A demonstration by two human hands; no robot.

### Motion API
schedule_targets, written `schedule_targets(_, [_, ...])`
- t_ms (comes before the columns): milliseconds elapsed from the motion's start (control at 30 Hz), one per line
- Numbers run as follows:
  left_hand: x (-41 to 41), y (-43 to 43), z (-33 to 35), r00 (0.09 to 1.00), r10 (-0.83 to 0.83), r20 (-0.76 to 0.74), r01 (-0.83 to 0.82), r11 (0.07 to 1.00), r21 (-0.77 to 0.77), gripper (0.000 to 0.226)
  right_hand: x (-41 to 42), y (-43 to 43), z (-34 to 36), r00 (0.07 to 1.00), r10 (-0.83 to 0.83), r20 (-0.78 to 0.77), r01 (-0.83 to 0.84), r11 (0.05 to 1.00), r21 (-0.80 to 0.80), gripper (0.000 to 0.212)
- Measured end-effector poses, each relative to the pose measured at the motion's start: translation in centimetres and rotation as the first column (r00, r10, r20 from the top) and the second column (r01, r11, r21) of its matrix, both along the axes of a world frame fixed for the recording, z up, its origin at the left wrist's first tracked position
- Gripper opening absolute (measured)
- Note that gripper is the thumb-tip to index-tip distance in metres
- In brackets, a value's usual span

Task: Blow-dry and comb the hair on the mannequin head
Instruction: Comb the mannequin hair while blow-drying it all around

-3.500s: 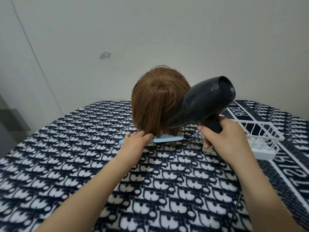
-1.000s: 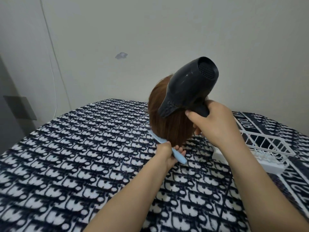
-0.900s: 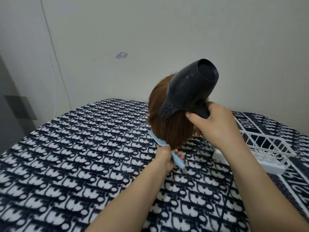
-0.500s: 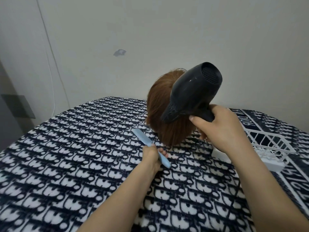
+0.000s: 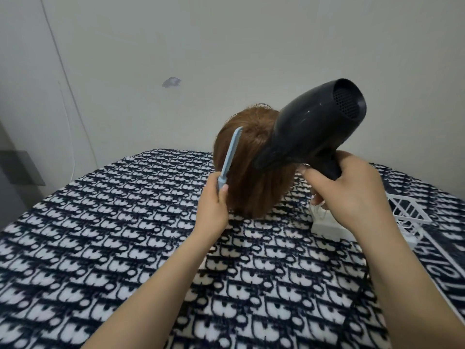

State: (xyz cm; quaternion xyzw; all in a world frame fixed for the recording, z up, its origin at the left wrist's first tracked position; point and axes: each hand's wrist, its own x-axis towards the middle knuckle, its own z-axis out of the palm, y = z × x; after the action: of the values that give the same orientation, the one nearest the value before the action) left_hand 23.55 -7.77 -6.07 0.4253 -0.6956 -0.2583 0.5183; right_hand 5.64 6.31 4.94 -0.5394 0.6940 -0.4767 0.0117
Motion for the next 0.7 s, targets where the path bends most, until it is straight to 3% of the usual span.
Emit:
schedule_targets(133, [0.2, -1.4, 0.4, 0.985, 0.009, 0.173, 0.006, 0.996, -0.086, 0.015, -0.4, 0.7, 0.0, 0.998, 0.001, 0.069, 0.004, 0.997, -0.076, 0.017])
schedule_targets(300, [-0.2, -1.8, -0.2, 0.960, 0.011, 0.279, 0.019, 0.994, -0.107, 0.020, -1.3, 1.5, -0.1, 0.990, 0.001, 0.140, 0.016, 0.993, -0.121, 0.017])
schedule_targets(333, [-0.2, -1.8, -0.4, 0.918, 0.051, 0.394, 0.005, 0.990, -0.139, 0.027, -1.3, 1.5, -0.1, 0.991, -0.007, 0.135, 0.023, 0.992, -0.121, 0.017])
schedule_targets(400, [-0.5, -1.5, -1.0, 0.733, 0.153, 0.663, -0.014, 0.978, -0.210, 0.050, -1.5, 1.7, -0.2, 0.990, -0.019, 0.137, 0.035, 0.992, -0.119, 0.017])
schedule_targets(467, [-0.7, -1.1, -1.8, 0.618, 0.164, 0.768, -0.030, 0.982, -0.186, 0.057, -1.5, 1.7, -0.4, 0.989, -0.021, 0.143, 0.037, 0.994, -0.107, 0.018])
schedule_targets(700, [-1.3, -1.3, -2.1, 0.563, 0.176, 0.808, -0.100, 0.984, -0.144, 0.050, -2.1, 1.5, -1.4, 0.994, -0.019, 0.112, 0.022, 0.999, -0.026, 0.015])
